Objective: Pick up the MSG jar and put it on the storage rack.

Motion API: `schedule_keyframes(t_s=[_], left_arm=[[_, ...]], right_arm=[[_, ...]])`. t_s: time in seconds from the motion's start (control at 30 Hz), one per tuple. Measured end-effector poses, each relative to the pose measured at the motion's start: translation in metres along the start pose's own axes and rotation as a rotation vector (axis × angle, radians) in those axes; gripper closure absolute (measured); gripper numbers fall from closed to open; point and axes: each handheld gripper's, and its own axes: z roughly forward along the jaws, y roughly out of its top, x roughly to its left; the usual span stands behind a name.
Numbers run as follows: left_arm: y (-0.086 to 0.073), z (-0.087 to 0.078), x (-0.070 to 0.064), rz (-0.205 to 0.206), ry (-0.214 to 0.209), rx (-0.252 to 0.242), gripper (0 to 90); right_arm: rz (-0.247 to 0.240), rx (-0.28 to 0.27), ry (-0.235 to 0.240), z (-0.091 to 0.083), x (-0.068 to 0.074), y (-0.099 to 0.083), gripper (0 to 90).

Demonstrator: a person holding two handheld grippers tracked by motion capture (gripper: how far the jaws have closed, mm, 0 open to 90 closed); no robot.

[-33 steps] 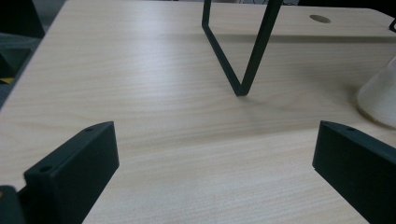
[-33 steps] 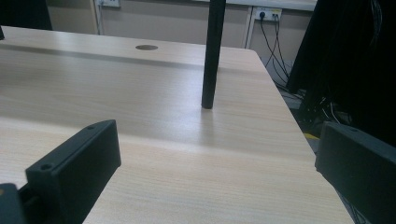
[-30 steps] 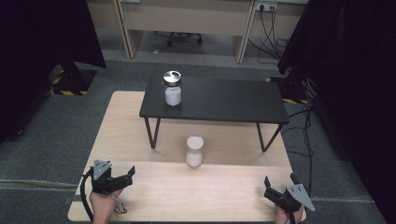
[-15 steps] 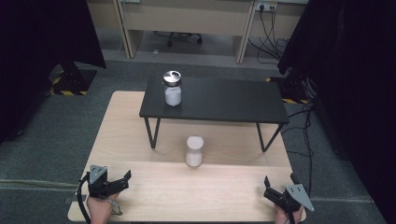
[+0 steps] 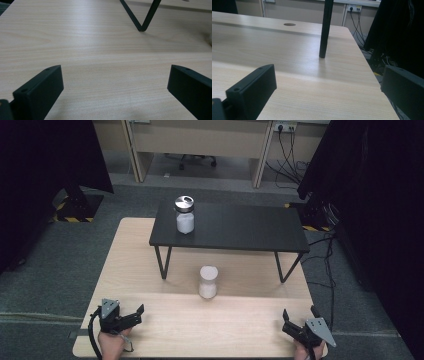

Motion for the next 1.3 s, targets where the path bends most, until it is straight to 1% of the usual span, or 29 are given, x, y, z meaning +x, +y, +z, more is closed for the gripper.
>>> schedule_keyframes(t_s=[0.07, 0.17, 0.3, 0.43, 0.5, 0.57, 0.63, 0.7, 0.83, 0.9, 0.97, 1.0, 1.13, 1.23, 1.3], left_arm=[[-0.002, -0.001, 0.000, -0.002, 0.004, -0.008, 0.0], [-0.005, -0.002, -0.002, 0.009, 0.013, -0.022, 0.0], [-0.006, -0.002, -0.005, 0.029, 0.020, -0.024, 0.0], [-0.007, -0.002, -0.005, 0.028, 0.023, -0.032, 0.0], [-0.007, -0.002, -0.005, 0.027, 0.018, -0.029, 0.0], [-0.006, -0.002, -0.005, 0.043, 0.012, -0.023, 0.0], [-0.006, -0.001, -0.008, 0.056, 0.016, -0.018, 0.0], [-0.006, -0.001, -0.009, 0.068, 0.019, -0.020, 0.0], [-0.006, -0.002, -0.008, 0.071, 0.013, -0.023, 0.0], [-0.007, -0.002, -0.005, 0.061, 0.003, -0.029, 0.0], [-0.008, -0.003, -0.001, 0.065, -0.022, -0.035, 0.0], [-0.008, -0.002, 0.002, 0.071, -0.039, -0.033, 0.0], [-0.007, -0.002, -0.002, 0.113, -0.040, -0.025, 0.0], [-0.008, -0.002, -0.003, 0.116, -0.035, -0.028, 0.0], [-0.008, -0.002, -0.003, 0.113, -0.034, -0.029, 0.0]], right_arm=[[-0.005, 0.005, 0.001, 0.000, 0.000, 0.001, 0.4], [-0.009, 0.013, 0.002, 0.001, 0.000, 0.002, 0.4], [0.016, 0.013, 0.002, 0.001, -0.001, 0.003, 0.3], [0.042, 0.017, 0.017, 0.002, -0.005, 0.006, 0.3], [0.040, 0.012, 0.026, 0.003, -0.006, 0.007, 0.3], [0.033, 0.008, 0.034, 0.003, -0.005, 0.008, 0.3], [0.022, -0.001, 0.065, 0.004, -0.005, 0.009, 0.3], [-0.005, -0.003, 0.094, 0.006, -0.003, 0.012, 0.4], [-0.034, -0.008, 0.167, 0.013, 0.000, 0.016, 0.4], [-0.044, -0.008, 0.205, 0.017, 0.001, 0.018, 0.3], [-0.060, -0.006, 0.238, 0.020, 0.003, 0.021, 0.3], [-0.061, -0.011, 0.263, 0.022, 0.003, 0.021, 0.3], [-0.054, -0.025, 0.334, 0.031, 0.002, 0.022, 0.3], [-0.043, -0.028, 0.376, 0.037, 0.003, 0.025, 0.3], [-0.031, -0.026, 0.393, 0.040, 0.004, 0.027, 0.4]])
